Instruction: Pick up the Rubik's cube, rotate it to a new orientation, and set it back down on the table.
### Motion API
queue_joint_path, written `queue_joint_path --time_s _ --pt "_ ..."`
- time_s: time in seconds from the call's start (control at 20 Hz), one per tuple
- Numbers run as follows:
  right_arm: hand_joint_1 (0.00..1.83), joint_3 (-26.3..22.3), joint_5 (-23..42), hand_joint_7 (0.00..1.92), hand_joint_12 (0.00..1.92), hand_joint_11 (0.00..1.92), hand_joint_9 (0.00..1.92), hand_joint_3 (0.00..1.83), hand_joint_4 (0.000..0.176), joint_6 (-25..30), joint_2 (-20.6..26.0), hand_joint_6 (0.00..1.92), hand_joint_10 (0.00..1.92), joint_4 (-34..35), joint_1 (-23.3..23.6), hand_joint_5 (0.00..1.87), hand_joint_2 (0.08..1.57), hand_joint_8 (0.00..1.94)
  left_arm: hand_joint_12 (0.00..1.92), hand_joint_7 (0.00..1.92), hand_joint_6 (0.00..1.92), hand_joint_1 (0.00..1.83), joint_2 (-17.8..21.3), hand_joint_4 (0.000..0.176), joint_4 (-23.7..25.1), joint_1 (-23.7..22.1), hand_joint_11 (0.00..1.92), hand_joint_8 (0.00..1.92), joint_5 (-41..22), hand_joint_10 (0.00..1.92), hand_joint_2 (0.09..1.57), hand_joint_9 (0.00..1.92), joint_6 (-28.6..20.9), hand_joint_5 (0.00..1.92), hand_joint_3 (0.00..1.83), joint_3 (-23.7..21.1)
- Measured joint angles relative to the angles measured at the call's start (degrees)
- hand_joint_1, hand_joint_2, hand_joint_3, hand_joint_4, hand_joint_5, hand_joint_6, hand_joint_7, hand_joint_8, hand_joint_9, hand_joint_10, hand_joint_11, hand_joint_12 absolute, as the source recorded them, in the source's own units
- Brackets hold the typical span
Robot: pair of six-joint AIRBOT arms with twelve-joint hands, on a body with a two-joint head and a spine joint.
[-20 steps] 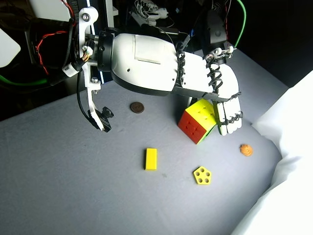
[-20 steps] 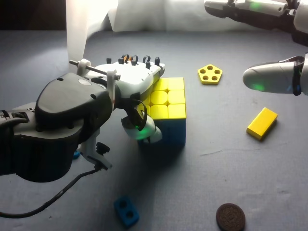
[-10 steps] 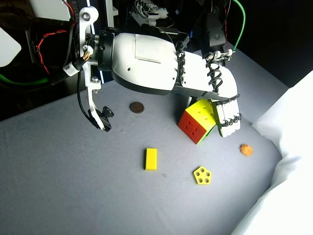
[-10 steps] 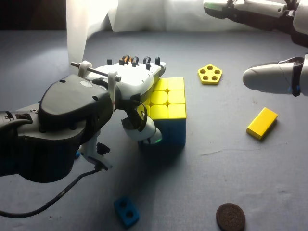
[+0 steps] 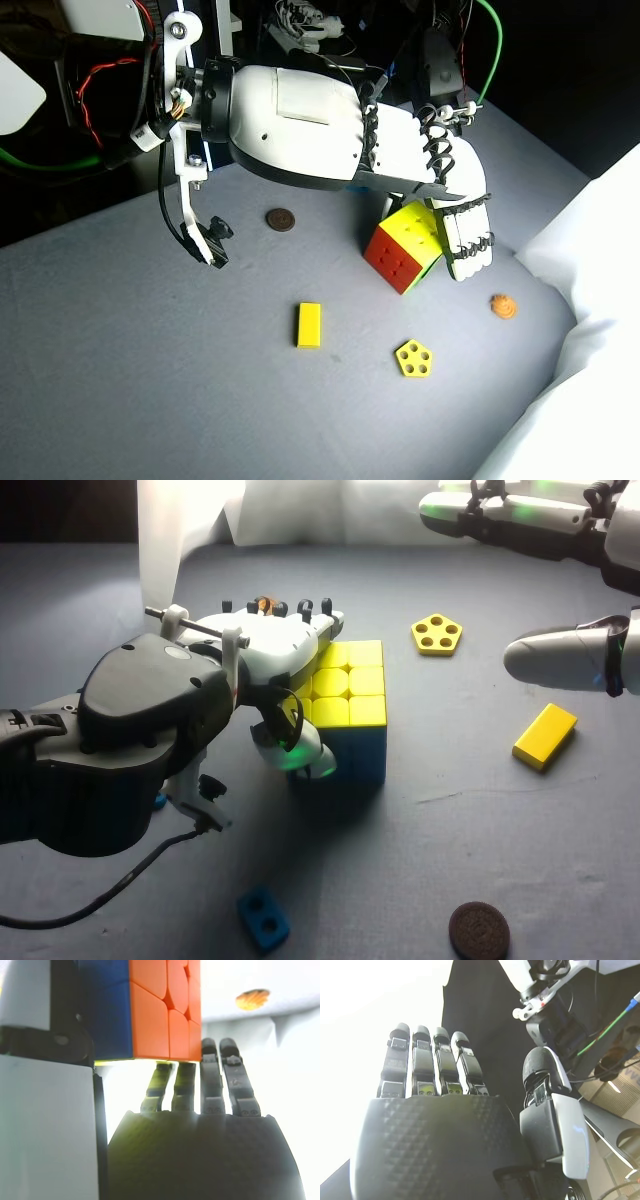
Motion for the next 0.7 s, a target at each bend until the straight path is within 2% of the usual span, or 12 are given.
queue_joint_path --time_s 0.05,0.1,0.15,0.2,0.25,0.3,0.35,0.4,0.45,0.7 --pt "0.0 0.0 0.24 0.0 0.0 0.0 0.0 0.0 0.0 0.0 0.0 0.0 0.0 0.07 0.0 0.0 1.31 0.0 0.85 0.5 0.04 1.1 0.0 0.0 0.42 0.0 0.0 0.04 -0.07 0.06 1.12 0.46 0.13 0.34 0.0 0.0" --pt "0.0 0.0 0.42 0.0 0.0 0.0 0.0 0.0 0.0 0.0 0.0 0.0 0.0 0.09 0.0 0.0 1.31 0.0 0.99 0.58 0.04 1.12 0.0 0.0 0.57 -0.02 0.0 0.1 -0.13 0.16 1.09 0.51 0.13 0.42 0.0 0.0" --pt "0.0 0.0 0.5 0.0 0.0 0.0 0.0 0.01 0.0 0.0 0.0 0.0 0.0 0.07 0.0 0.0 1.31 0.0 1.1 0.53 0.03 1.14 0.0 0.0 0.83 -0.02 0.0 0.3 -0.24 0.5 1.11 0.42 0.13 0.46 0.0 0.0" --pt "0.0 0.0 0.46 0.0 0.0 0.0 0.0 0.01 0.0 0.0 0.0 0.0 0.0 0.04 -0.02 0.0 1.31 0.0 1.26 0.36 0.05 1.14 0.0 0.0 1.07 -0.17 0.0 0.83 -0.37 0.91 1.12 0.3 0.11 0.49 0.0 -0.02" --pt "0.0 0.0 0.46 0.0 0.0 0.0 0.0 0.0 0.0 -0.13 0.0 0.0 0.0 0.04 0.0 0.0 1.31 0.0 1.37 0.23 0.08 1.14 0.0 0.0 1.16 -0.28 0.0 1.18 -0.48 1.18 1.12 0.21 0.13 0.5 0.0 0.07" --pt "0.0 0.0 0.57 0.0 0.0 0.0 0.0 0.0 0.0 -0.17 0.0 0.0 0.0 0.07 0.0 0.0 1.31 0.0 1.49 0.18 0.61 1.15 0.0 0.0 1.07 -0.31 0.0 1.36 -0.42 1.35 1.13 0.17 -0.02 0.33 0.0 0.11" --pt "0.0 0.0 0.68 0.0 0.0 0.0 0.0 0.0 0.0 -0.81 0.0 0.0 0.0 0.04 0.0 0.0 1.31 0.0 1.55 0.15 1.03 1.15 0.0 0.0 0.72 -0.31 0.0 1.46 -0.44 1.45 1.14 0.15 -0.13 0.18 0.0 0.11" --pt "0.0 0.0 0.66 0.01 0.0 0.0 0.0 0.0 0.0 -0.87 0.0 0.0 0.0 0.07 -0.02 0.0 1.31 0.0 1.58 0.17 1.28 1.16 0.0 0.0 0.52 -0.31 0.02 1.51 -0.37 1.46 1.13 0.18 0.09 0.14 0.0 0.11" --pt "0.0 0.0 0.7 0.01 0.0 0.0 0.0 0.0 0.0 -0.98 0.02 0.0 0.0 0.07 0.0 0.0 1.31 0.0 1.6 0.2 1.37 1.17 0.0 0.0 0.35 -0.28 0.02 1.52 -0.24 1.49 1.13 0.2 0.63 0.16 0.0 0.11" --pt "0.0 -0.09 0.68 0.0 0.0 0.0 0.0 0.0 0.0 -2.99 0.0 0.0 0.0 0.04 0.0 0.0 1.3 0.0 1.64 0.22 1.38 1.19 -0.07 0.0 -1.53 -1.44 0.02 1.56 -0.24 1.52 1.13 0.2 1.95 0.21 0.0 -0.02"
